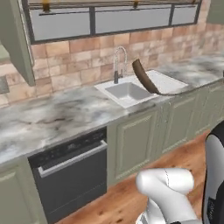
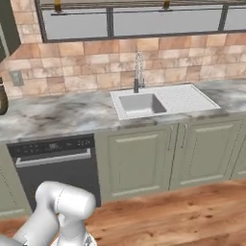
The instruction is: Open the cabinet and move the ladle to the pot. Then close the cabinet.
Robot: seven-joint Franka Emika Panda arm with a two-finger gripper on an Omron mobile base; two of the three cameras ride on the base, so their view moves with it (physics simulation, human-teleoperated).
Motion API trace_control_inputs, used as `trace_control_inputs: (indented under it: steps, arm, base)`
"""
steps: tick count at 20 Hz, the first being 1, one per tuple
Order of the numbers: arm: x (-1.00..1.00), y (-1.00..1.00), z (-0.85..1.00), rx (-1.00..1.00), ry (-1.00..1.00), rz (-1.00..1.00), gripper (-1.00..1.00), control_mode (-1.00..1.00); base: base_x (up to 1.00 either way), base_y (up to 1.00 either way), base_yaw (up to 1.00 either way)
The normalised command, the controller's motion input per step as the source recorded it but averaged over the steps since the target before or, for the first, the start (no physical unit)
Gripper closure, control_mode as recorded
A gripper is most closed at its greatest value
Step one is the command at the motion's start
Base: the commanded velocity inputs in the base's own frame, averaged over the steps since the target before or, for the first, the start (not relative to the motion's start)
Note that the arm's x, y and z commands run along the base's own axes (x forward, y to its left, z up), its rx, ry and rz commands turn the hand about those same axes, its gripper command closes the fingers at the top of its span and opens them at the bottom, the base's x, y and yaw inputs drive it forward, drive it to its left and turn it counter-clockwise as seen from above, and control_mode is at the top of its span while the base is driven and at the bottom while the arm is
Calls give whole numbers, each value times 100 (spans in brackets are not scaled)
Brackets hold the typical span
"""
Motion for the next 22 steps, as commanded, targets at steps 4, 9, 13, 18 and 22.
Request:
trace_control_inputs:
  steps: [4, 9, 13, 18, 22]
  arm:
    - [0, 0, 0, 0, 0, 0, 100, 100]
    - [0, 0, 0, 0, 0, 0, 100, 100]
    - [0, 0, 0, 0, 0, 0, 100, 100]
    - [0, 0, 0, 0, 0, 0, 100, 100]
    - [0, 0, 0, 0, 0, 0, 100, 100]
  base:
    - [25, -43, -77]
    - [28, -60, -73]
    - [36, -64, -54]
    - [24, -60, -57]
    - [5, -61, -56]
